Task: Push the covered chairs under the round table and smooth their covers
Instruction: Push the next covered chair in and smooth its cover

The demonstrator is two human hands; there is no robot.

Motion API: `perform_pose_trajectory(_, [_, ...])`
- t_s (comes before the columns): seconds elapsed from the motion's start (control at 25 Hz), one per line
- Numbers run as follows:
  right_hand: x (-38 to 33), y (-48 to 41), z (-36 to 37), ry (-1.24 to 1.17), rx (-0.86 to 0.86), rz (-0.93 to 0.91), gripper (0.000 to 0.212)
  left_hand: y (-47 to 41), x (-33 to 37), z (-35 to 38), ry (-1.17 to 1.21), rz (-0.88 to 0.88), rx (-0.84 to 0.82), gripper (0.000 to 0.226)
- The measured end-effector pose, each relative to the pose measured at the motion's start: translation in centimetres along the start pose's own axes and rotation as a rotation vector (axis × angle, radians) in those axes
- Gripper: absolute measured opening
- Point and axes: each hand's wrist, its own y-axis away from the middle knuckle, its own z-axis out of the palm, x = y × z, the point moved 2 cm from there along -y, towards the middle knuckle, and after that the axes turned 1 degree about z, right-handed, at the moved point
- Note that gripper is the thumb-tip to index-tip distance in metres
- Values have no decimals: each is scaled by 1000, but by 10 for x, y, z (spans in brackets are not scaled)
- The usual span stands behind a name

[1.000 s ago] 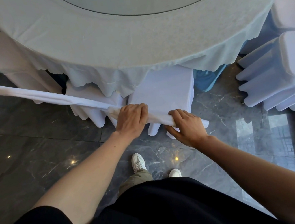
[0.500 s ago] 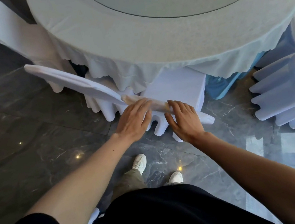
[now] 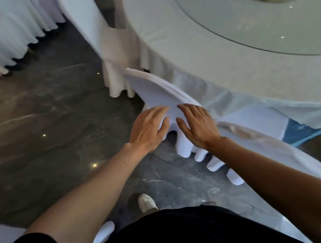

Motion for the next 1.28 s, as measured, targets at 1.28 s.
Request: perform_pose_trajectory(1.28, [-296, -652, 206, -34, -40, -203, 46, -241, -606, -268, -126, -243, 145, 43])
